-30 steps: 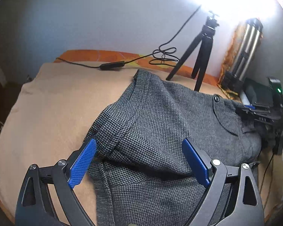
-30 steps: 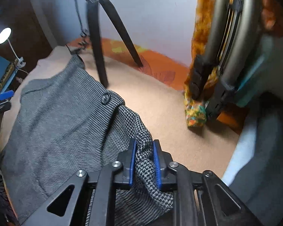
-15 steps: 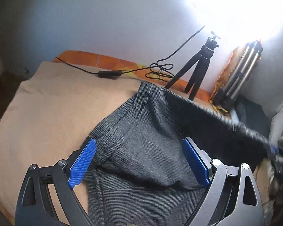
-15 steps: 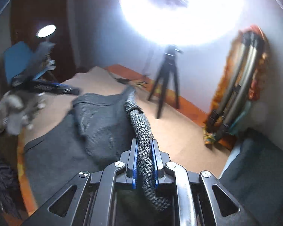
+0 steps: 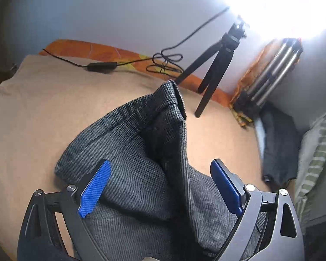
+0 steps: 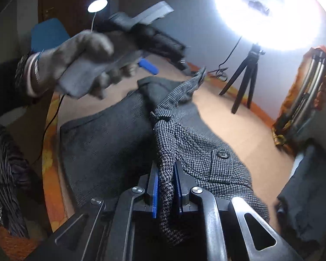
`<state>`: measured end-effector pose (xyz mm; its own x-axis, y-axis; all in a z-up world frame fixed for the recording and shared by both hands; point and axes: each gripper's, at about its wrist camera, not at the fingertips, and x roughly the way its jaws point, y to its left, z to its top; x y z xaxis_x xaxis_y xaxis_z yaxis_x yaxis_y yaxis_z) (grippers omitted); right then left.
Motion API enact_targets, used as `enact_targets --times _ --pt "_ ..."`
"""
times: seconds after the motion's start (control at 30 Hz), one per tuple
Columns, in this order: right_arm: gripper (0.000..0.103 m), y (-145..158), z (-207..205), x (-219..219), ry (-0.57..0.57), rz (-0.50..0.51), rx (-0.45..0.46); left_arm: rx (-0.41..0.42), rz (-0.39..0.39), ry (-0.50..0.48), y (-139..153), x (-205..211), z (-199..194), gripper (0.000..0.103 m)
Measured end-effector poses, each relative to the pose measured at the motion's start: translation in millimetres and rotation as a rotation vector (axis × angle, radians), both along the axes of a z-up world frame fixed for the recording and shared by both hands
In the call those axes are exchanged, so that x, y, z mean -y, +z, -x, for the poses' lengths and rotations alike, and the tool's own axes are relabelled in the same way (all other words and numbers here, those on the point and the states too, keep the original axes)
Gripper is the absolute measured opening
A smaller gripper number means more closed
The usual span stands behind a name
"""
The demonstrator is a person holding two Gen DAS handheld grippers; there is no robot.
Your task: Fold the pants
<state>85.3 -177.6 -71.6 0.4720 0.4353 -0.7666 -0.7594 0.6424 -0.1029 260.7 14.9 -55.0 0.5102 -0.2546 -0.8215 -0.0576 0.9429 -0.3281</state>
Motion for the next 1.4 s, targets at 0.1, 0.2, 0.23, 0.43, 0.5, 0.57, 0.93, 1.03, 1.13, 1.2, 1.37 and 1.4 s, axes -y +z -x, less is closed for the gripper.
enact_targets --times 0.1,0.2,0.23,0.43,0.5,0.57,0.93,1.03,1.13,1.2,1.37,1.4 --pt "0.011 0.1 6.1 -1.6 -0.003 -0.003 -0.005 -0.037 -0.011 0.006 -11.1 5.9 -13.4 0.093" --pt "0.011 -0.3 7.6 0.2 -0.007 -0.008 -0.002 -0.062 -0.016 0.018 -19.9 12.1 -27.5 0.093" --pt "0.011 -0.7 7.3 1.7 -0.009 -0.009 -0.004 -0.069 -0.027 0.025 -22.2 14.0 -31.1 0.093" --pt "0.011 -4.3 11.3 7.0 -0.012 -0.005 -0.002 -0.089 0.019 0.074 -35.4 4.9 -40.2 0.057" --pt "0.011 -5.5 11.1 6.5 -0.015 -0.004 -0.002 -0.088 0.055 0.067 -38.6 1.7 -39.4 0.034" --pt "0.011 -5.8 11.1 7.3 -0.019 -0.002 0.002 -0.066 0.06 0.058 -36.2 -1.7 -36.4 0.02" --pt "0.011 3.9 10.9 13.5 -0.054 0.046 0.058 0.119 0.031 0.034 16.8 -18.4 1.5 0.006" --pt "0.011 14.6 14.2 18.6 -0.061 0.061 0.085 0.158 0.022 0.036 31.9 -25.7 23.5 0.006" --pt "0.011 25.6 21.9 26.3 -0.061 0.078 0.106 0.193 0.012 0.04 43.9 -30.7 50.8 0.006" --pt "0.011 29.7 28.9 31.6 -0.062 0.09 0.116 0.215 0.011 0.044 46.6 -30.1 71.0 0.006" --pt "0.011 28.0 46.6 40.1 -0.048 0.135 0.107 0.242 0.033 0.07 38.5 -29.9 128.2 0.006" --pt "0.011 26.2 51.0 40.8 -0.042 0.149 0.101 0.24 0.053 0.084 33.8 -31.1 139.9 0.006"
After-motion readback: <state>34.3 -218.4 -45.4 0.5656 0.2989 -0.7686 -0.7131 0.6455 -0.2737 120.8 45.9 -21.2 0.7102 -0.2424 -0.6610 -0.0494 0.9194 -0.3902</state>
